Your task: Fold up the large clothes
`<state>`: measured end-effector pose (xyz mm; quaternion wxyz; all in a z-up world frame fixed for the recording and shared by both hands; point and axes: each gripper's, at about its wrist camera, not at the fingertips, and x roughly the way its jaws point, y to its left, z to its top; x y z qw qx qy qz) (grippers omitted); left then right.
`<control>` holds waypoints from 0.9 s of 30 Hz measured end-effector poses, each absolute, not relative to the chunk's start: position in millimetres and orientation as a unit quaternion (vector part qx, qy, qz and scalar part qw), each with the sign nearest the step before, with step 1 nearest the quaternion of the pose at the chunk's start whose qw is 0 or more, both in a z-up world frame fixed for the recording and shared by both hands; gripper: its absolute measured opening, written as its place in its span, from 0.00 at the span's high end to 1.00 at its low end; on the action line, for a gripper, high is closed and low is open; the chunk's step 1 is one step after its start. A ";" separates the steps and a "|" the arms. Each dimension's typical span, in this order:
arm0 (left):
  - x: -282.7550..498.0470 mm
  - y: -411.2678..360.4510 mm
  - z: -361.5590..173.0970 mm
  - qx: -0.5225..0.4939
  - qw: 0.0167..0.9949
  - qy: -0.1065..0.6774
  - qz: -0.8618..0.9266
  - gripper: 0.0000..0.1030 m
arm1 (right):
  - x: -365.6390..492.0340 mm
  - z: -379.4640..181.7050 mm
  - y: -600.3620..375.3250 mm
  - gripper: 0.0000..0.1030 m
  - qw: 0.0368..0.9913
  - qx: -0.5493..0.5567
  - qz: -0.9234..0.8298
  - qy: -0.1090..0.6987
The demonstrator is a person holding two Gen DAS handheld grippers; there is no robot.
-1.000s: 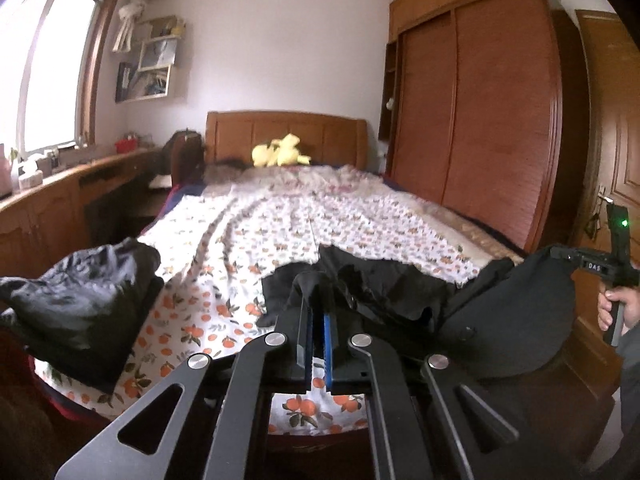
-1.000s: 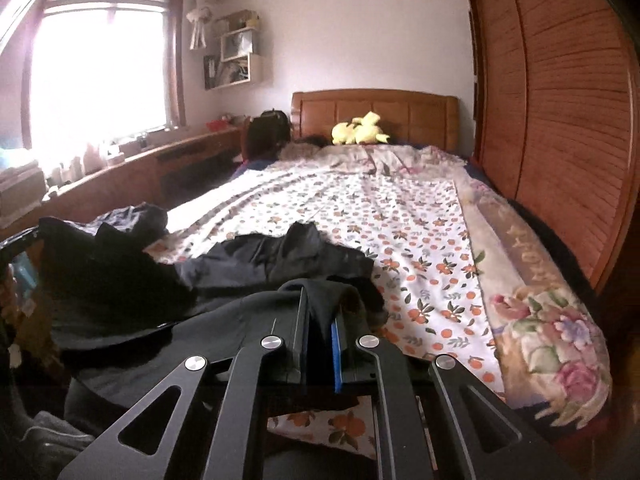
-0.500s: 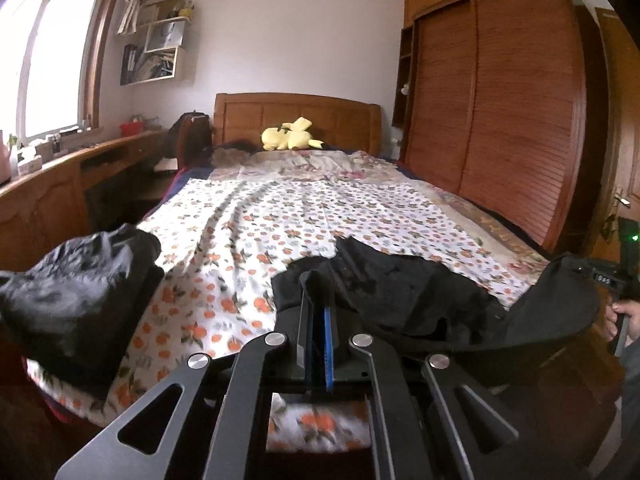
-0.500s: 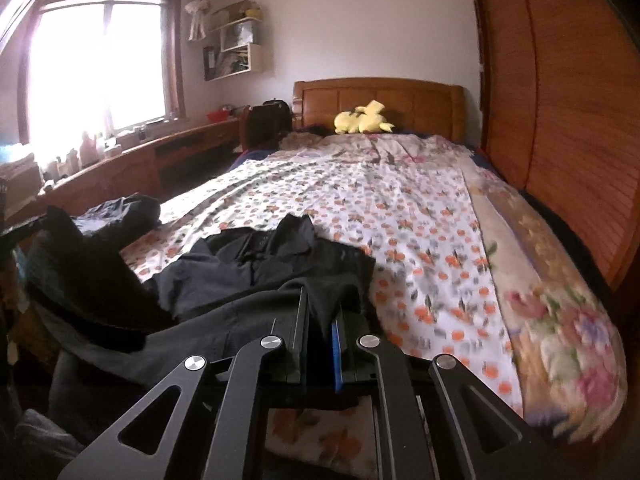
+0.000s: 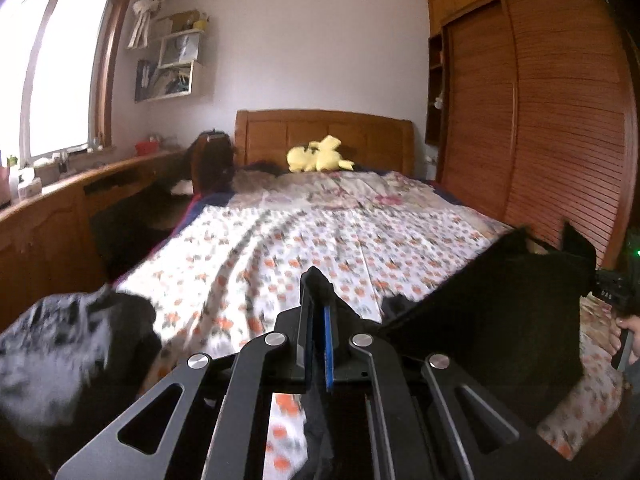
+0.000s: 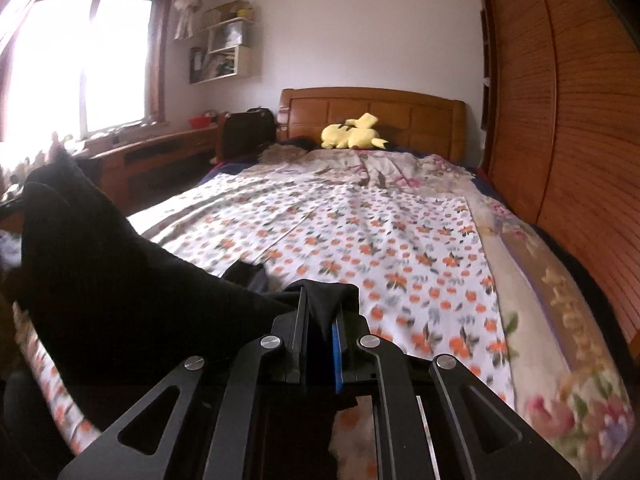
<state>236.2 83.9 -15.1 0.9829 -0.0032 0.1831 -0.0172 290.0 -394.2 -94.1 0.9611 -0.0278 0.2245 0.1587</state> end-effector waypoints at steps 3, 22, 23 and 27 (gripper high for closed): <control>271.5 80.3 -8.9 0.006 0.985 0.173 -0.012 0.96 | 333.7 -94.6 -393.3 0.93 0.965 -0.020 0.142 0.218; 381.6 68.2 -130.0 -0.013 0.955 0.293 -0.052 0.31 | 468.7 -170.4 -344.3 0.31 0.935 -0.093 0.062 0.337; 380.0 67.3 -134.4 -0.015 0.954 0.295 -0.055 0.30 | 466.3 -168.6 -342.0 0.31 0.935 -0.100 0.061 0.333; 372.6 66.0 -144.5 -0.022 0.953 0.293 -0.070 0.26 | 454.4 -160.5 -336.4 0.31 0.934 -0.106 0.072 0.334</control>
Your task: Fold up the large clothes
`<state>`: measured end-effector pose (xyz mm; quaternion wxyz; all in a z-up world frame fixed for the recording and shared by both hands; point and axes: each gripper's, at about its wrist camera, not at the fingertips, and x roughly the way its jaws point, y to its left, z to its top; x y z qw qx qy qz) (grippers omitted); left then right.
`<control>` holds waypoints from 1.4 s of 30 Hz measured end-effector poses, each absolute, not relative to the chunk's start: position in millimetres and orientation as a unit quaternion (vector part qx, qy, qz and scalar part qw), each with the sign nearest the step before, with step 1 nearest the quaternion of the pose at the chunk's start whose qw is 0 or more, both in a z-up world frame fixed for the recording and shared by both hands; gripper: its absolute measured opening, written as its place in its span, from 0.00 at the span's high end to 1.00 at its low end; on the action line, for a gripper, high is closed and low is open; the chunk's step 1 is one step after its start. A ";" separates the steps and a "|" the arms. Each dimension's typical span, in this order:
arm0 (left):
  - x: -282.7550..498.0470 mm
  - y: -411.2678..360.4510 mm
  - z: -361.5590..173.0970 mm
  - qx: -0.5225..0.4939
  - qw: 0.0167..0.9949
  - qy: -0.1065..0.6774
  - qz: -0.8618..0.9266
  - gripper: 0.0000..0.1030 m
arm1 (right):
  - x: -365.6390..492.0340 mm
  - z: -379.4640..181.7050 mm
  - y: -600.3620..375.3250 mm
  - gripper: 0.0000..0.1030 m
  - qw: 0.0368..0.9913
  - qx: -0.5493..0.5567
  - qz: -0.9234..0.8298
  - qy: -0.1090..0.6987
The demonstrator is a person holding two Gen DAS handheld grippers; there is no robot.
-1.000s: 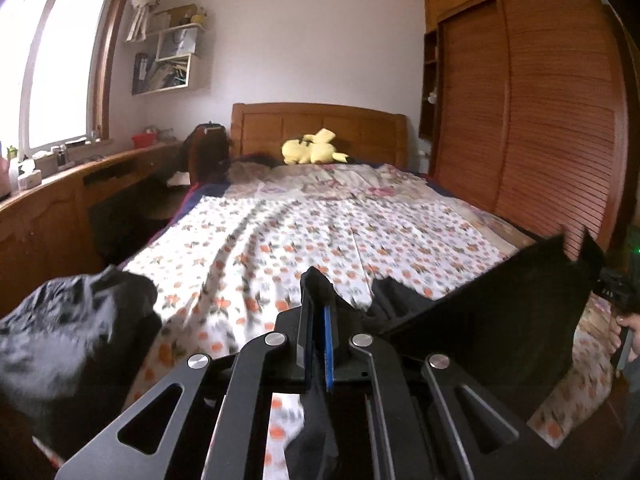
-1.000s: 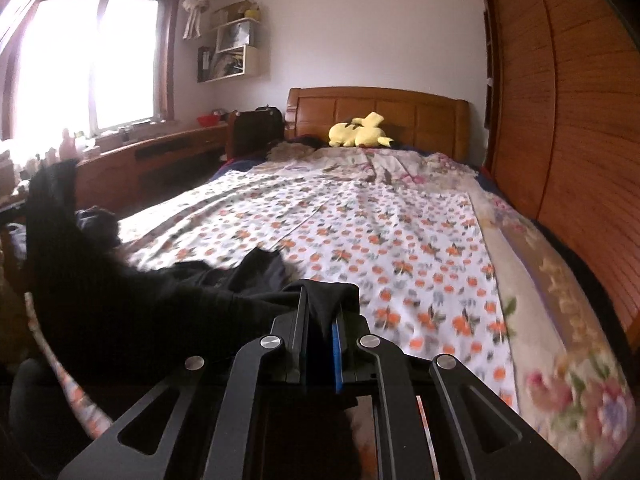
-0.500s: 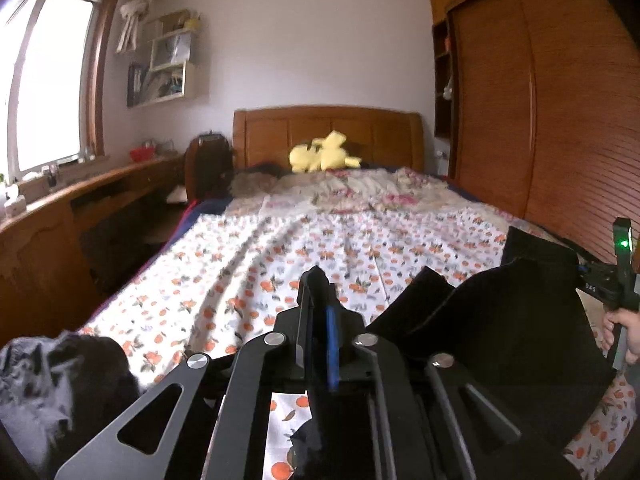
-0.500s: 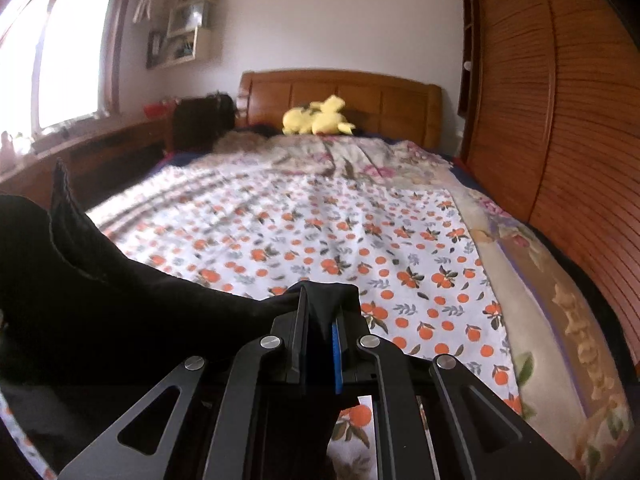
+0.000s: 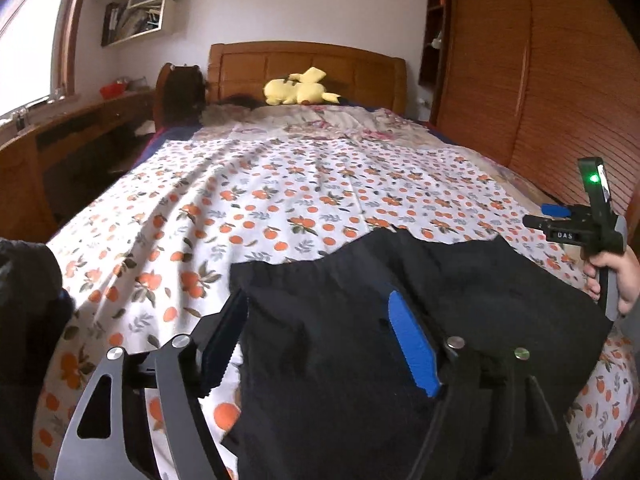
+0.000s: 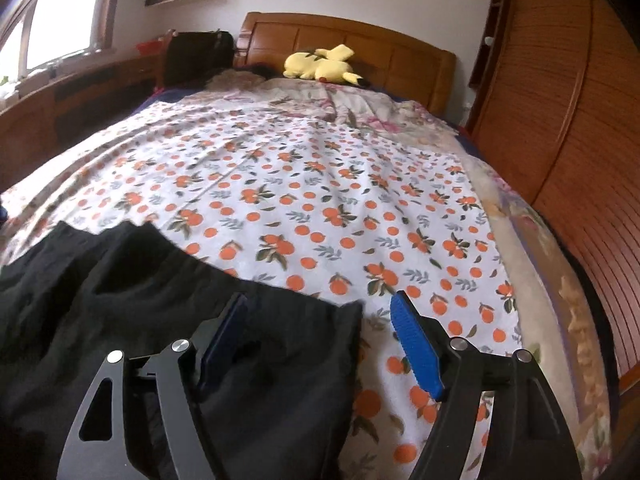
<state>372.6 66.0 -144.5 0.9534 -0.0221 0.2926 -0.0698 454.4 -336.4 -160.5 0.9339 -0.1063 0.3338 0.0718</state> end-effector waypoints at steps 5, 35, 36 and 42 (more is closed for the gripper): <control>356.6 57.4 -153.0 -0.016 0.954 0.288 -0.086 0.23 | 418.6 -152.3 -316.0 0.31 0.929 -0.132 0.102 0.331; 287.1 -5.1 -173.7 0.028 0.948 0.279 -0.150 0.03 | 276.8 -193.4 -322.2 0.52 0.929 -0.091 0.106 0.343; 284.9 -6.4 -174.9 0.029 0.948 0.279 -0.152 0.03 | 274.5 -191.3 -323.6 0.52 0.931 -0.091 0.102 0.339; 276.3 -21.7 -182.7 0.029 0.943 0.286 -0.168 0.03 | 275.6 -202.0 -334.0 0.51 0.926 -0.111 0.073 0.353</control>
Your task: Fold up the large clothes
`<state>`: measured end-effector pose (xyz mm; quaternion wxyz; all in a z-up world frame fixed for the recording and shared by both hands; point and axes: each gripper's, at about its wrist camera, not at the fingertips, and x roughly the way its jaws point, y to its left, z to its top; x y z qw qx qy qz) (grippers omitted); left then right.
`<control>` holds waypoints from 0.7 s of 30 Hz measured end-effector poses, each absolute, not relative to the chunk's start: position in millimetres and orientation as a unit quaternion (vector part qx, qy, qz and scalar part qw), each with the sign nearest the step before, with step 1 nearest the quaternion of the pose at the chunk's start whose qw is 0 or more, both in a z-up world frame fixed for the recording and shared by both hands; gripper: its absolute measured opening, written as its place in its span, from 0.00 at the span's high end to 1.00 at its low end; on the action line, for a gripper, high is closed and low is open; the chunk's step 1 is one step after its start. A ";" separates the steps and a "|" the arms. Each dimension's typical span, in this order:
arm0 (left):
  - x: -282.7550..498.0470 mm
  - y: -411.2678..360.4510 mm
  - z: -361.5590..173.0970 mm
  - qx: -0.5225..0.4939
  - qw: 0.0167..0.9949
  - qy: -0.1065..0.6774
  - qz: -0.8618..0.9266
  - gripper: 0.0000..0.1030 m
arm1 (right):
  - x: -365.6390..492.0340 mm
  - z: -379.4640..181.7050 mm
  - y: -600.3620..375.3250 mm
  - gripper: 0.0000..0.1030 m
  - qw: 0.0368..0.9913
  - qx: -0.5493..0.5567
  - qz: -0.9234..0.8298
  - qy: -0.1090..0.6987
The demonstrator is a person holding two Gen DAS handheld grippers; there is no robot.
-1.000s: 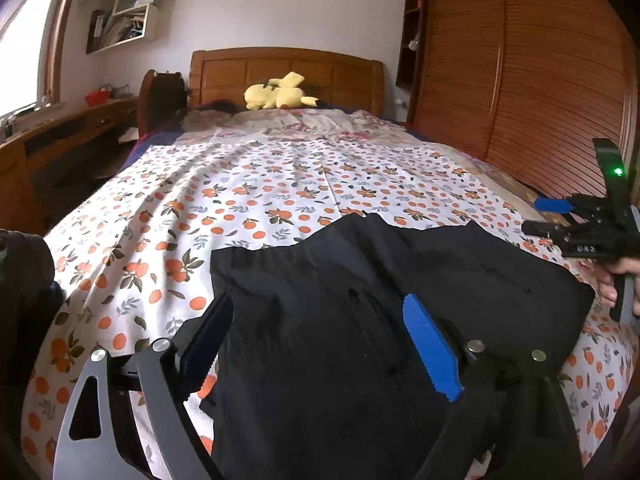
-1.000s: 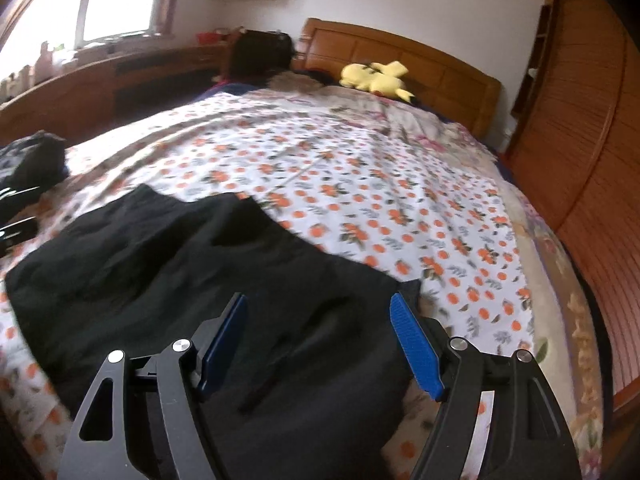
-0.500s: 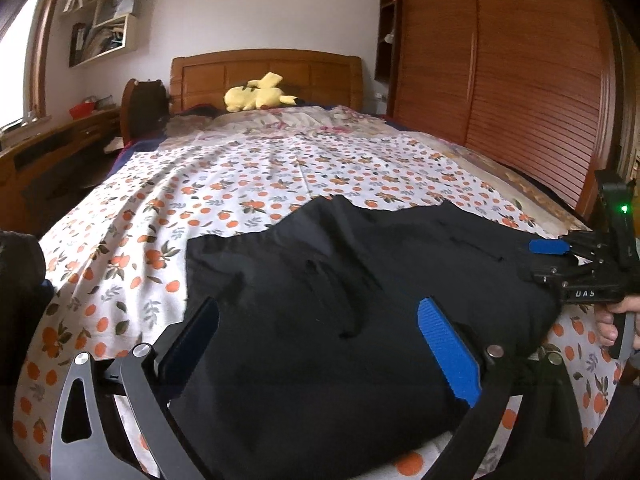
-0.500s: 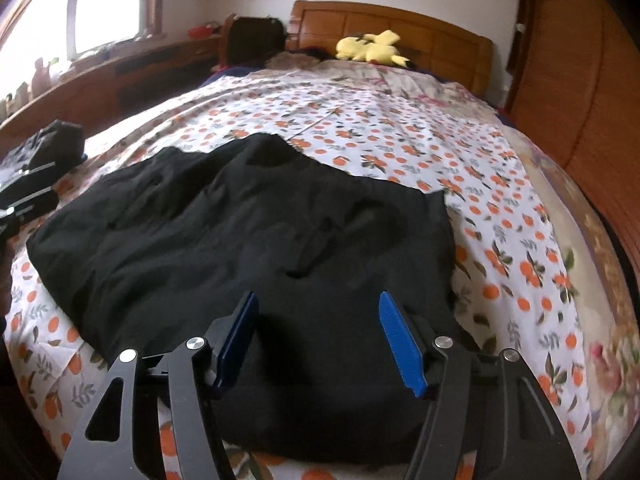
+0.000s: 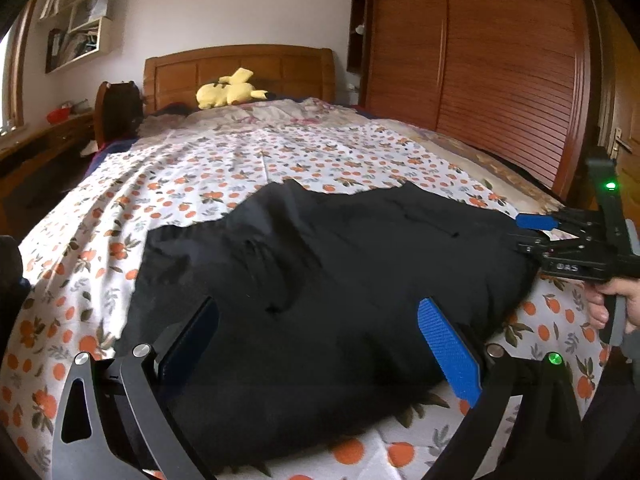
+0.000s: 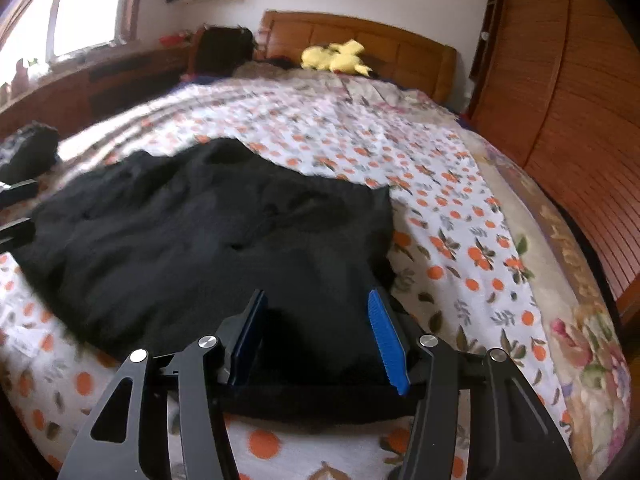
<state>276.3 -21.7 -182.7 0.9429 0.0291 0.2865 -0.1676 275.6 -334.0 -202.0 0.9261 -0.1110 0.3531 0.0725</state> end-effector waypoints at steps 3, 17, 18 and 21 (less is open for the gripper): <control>271.2 -32.4 -188.5 0.044 0.942 0.290 -0.165 0.02 | 289.0 -227.7 -340.7 0.48 0.906 -0.099 0.080 0.404; 271.5 -43.4 -213.3 0.049 0.933 0.317 -0.162 0.03 | 271.6 -210.1 -345.7 0.48 0.924 -0.085 0.045 0.370; 273.3 -42.5 -216.1 0.048 0.932 0.321 -0.161 0.03 | 269.2 -208.5 -349.7 0.48 0.926 -0.078 0.041 0.366; 277.5 -41.1 -222.2 0.045 0.929 0.330 -0.160 0.03 | 262.1 -204.1 -362.1 0.40 0.932 -0.055 0.026 0.357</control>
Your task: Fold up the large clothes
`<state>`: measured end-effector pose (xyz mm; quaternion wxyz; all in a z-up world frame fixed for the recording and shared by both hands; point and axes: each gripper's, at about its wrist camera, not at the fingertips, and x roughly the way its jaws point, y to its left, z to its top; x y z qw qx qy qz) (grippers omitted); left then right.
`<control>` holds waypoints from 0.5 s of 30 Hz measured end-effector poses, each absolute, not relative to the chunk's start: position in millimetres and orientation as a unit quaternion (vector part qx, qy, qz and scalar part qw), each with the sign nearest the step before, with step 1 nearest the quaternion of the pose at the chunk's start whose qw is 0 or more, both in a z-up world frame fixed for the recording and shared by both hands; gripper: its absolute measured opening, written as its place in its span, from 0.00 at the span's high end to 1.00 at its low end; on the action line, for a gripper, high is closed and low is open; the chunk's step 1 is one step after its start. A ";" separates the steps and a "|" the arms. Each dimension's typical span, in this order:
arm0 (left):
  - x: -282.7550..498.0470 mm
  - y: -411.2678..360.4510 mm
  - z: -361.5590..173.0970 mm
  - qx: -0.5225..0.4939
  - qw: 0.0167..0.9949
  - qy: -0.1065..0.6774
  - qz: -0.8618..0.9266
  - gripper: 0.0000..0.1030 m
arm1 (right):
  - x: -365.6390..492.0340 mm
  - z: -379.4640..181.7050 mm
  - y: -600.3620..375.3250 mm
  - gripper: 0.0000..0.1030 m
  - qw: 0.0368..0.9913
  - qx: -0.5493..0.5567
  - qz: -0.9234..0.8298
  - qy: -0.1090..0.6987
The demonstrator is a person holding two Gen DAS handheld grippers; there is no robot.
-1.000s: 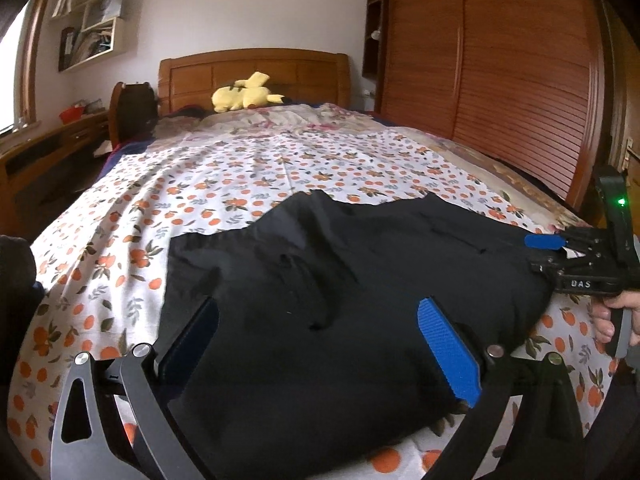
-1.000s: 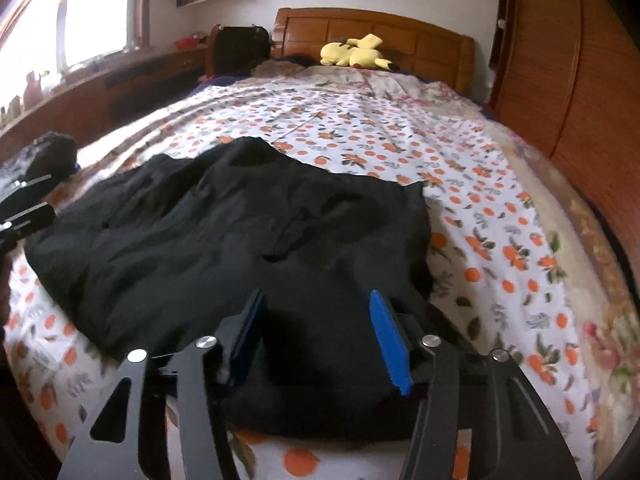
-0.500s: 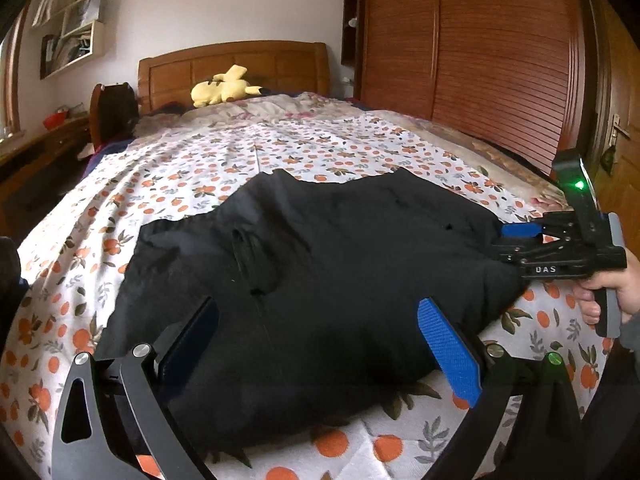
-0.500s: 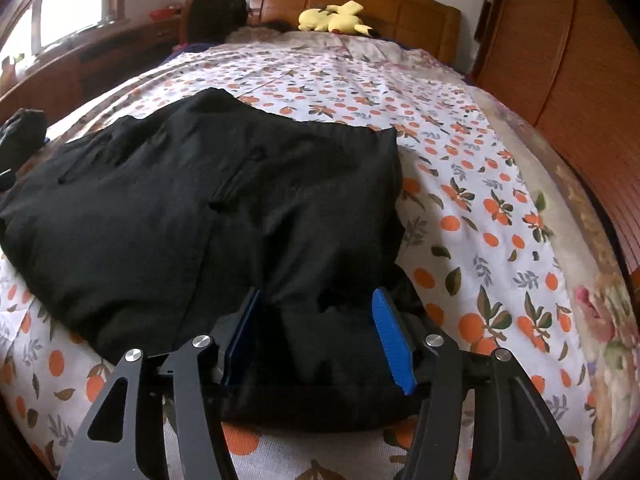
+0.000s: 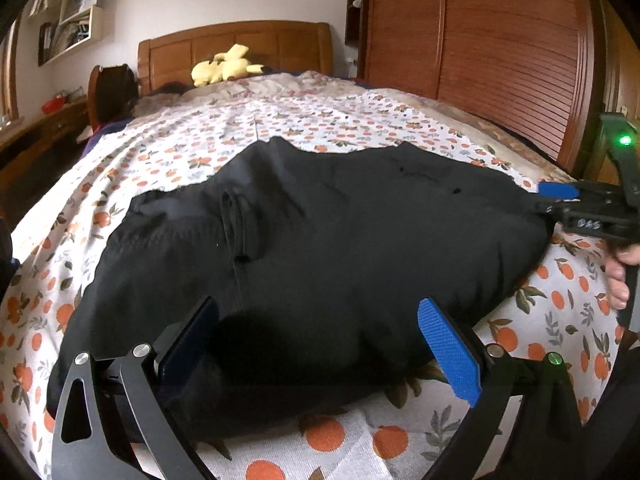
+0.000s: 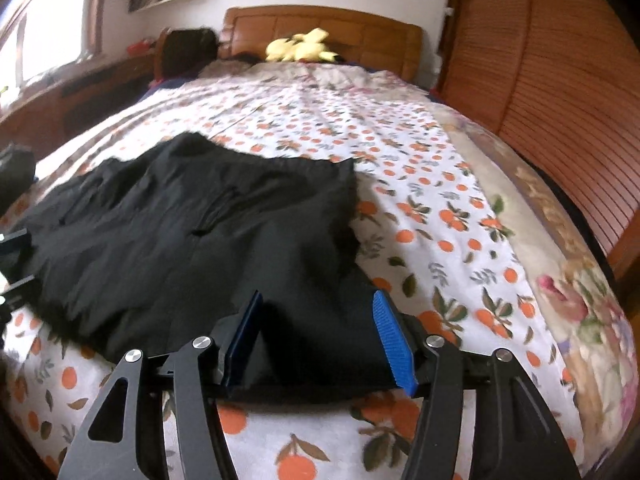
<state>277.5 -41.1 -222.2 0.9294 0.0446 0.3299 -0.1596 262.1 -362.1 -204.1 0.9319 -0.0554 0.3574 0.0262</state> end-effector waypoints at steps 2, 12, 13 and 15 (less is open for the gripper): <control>279.8 -40.5 -225.0 0.045 0.928 0.335 -0.158 0.03 | 261.0 -204.5 -370.5 0.35 0.933 -0.045 0.010 0.356; 280.9 -44.0 -229.4 0.057 0.927 0.336 -0.153 0.03 | 271.7 -227.7 -388.8 0.17 0.914 0.001 0.006 0.405; 281.0 -43.8 -229.5 0.057 0.927 0.336 -0.153 0.03 | 271.0 -228.8 -390.6 0.15 0.913 0.005 0.005 0.408; 281.1 -44.3 -230.0 0.059 0.928 0.336 -0.152 0.03 | 271.8 -230.9 -393.9 0.14 0.911 0.014 0.005 0.413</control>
